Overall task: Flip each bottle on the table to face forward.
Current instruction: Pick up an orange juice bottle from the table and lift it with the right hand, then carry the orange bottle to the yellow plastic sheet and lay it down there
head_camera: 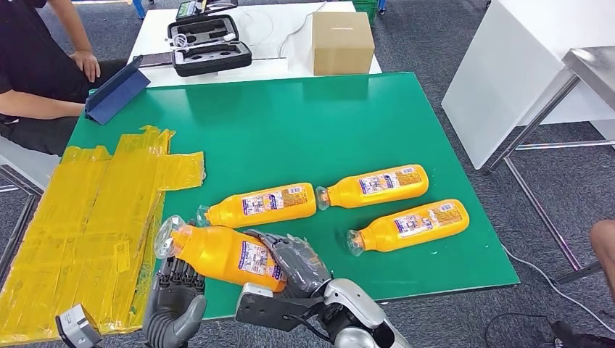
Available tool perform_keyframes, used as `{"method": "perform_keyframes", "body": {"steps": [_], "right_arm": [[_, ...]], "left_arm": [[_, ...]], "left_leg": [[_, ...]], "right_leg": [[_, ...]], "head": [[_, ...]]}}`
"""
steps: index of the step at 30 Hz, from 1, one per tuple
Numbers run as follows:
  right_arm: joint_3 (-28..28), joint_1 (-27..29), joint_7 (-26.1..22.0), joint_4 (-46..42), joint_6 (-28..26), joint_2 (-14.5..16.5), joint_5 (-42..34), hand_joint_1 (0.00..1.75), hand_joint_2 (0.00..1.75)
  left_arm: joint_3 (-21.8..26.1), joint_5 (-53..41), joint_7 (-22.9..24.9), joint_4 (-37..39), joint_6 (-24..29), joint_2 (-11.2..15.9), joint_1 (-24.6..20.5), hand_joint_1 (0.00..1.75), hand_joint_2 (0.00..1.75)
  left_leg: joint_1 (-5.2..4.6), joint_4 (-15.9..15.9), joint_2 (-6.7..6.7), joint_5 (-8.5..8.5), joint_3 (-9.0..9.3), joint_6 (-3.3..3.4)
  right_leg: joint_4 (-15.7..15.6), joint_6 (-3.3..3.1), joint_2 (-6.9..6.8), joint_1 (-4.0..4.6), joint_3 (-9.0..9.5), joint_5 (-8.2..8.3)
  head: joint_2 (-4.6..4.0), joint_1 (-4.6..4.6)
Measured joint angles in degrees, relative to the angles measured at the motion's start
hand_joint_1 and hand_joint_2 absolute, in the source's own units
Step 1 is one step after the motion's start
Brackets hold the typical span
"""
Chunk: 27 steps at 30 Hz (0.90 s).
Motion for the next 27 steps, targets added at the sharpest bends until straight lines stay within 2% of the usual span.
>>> {"method": "perform_keyframes", "body": {"steps": [5,8,12,23,27], "right_arm": [[3.3,-0.2,-2.5,-0.2,4.1,-0.2,0.3,1.75,1.75],[4.8,1.0,-5.1,-0.6,3.8,-1.7,0.6,1.75,1.75],[5.7,1.9,-6.0,-0.9,3.2,-3.4,0.8,1.75,1.75],[6.6,1.9,-7.4,-1.3,3.6,-5.1,1.1,1.75,1.75],[6.7,1.9,-7.5,-1.3,3.6,-5.4,1.1,1.75,1.75]], "left_arm": [[1.1,-0.1,0.5,1.2,-1.6,-0.4,-0.1,0.0,1.75],[1.6,-0.5,-0.7,1.8,-2.4,-0.4,1.0,0.0,1.75],[1.8,-0.7,-1.1,2.1,-2.8,-0.4,2.1,0.0,1.75],[1.8,-0.5,-1.0,2.4,-3.6,-0.4,2.8,0.01,1.75],[1.8,0.3,-0.9,2.5,-4.0,-0.4,3.0,0.63,1.75]], "left_leg": [[0.01,0.0,0.0,0.0,0.01,0.0],[0.0,0.0,0.0,-0.01,-0.01,0.0],[-0.02,0.0,0.02,-0.03,-0.04,0.01],[-0.01,0.0,0.04,-0.02,-0.01,0.01],[-0.01,0.0,0.04,-0.02,-0.01,0.01]], "right_leg": [[0.0,0.0,0.0,0.01,-0.01,0.0],[0.0,-0.01,0.0,0.0,-0.02,-0.02],[0.0,-0.01,0.01,-0.02,-0.07,-0.02],[0.0,0.0,0.01,-0.01,-0.05,0.0],[0.0,0.0,0.01,-0.01,-0.06,-0.01]], "head": [[0.0,-0.01],[0.0,0.01],[0.0,0.0],[0.0,0.0],[0.0,0.0]]}}
